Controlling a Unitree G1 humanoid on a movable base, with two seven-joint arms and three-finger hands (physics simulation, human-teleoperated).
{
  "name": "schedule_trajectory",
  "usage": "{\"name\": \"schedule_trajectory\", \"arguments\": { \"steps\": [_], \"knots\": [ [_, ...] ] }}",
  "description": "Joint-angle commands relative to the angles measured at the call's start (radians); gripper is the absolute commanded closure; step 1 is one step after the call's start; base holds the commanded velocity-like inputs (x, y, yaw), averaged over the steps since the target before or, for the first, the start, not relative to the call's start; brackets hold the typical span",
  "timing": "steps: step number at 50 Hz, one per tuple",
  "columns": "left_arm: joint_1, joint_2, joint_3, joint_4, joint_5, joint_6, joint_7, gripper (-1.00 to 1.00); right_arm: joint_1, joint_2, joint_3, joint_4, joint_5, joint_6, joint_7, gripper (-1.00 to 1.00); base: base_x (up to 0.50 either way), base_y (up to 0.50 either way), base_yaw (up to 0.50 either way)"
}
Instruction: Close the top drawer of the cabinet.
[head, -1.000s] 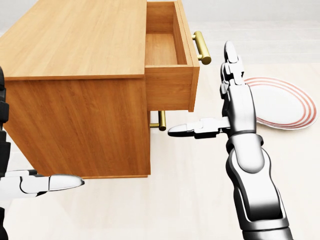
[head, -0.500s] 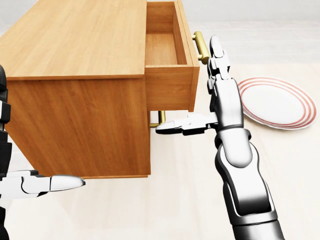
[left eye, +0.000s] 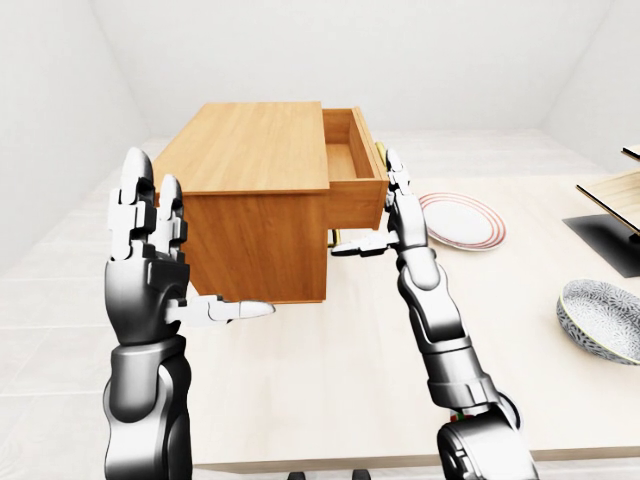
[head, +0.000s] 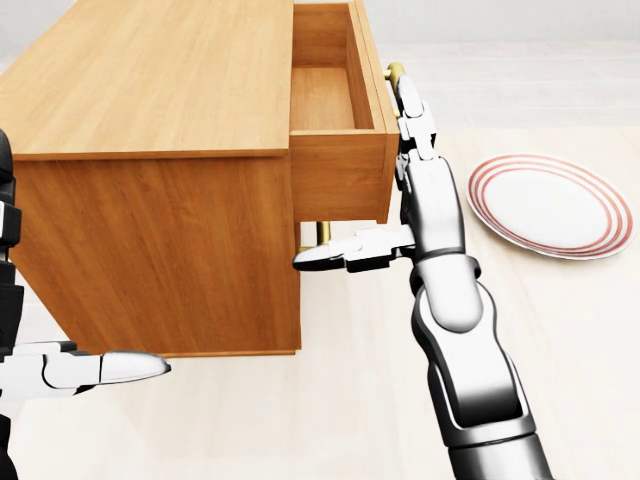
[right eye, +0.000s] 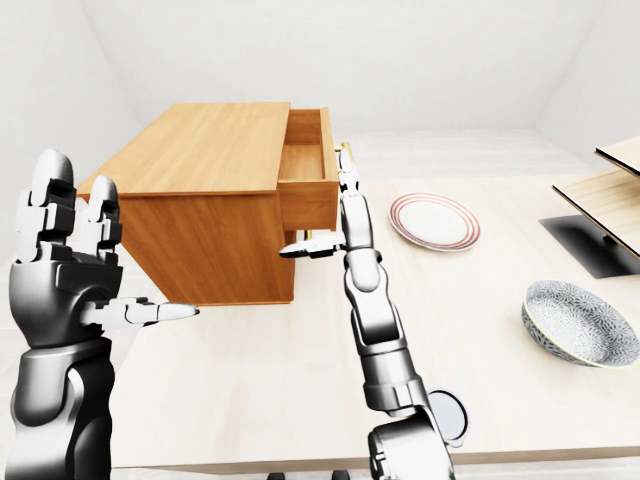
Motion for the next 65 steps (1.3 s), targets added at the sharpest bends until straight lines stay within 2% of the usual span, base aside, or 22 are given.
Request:
{"name": "schedule_trajectory", "arguments": {
  "steps": [1,18,65],
  "knots": [
    [-0.010,-0.003,0.016,0.004,-0.024,0.000,0.010,-1.00,0.018,0.023,0.027,0.009,-0.013,0.000,0.037,-1.00,0.00,0.00,0.00],
    [-0.012,-0.003,0.015,0.013,-0.021,0.000,0.006,-1.00,0.032,0.063,0.056,0.023,-0.023,0.000,0.064,-1.00,0.00,0.00,0.00],
    [-0.010,-0.003,0.017,0.004,-0.026,0.000,0.004,-1.00,-0.078,0.130,0.085,0.159,-0.040,0.000,0.045,-1.00,0.00,0.00,0.00]
  ]
}}
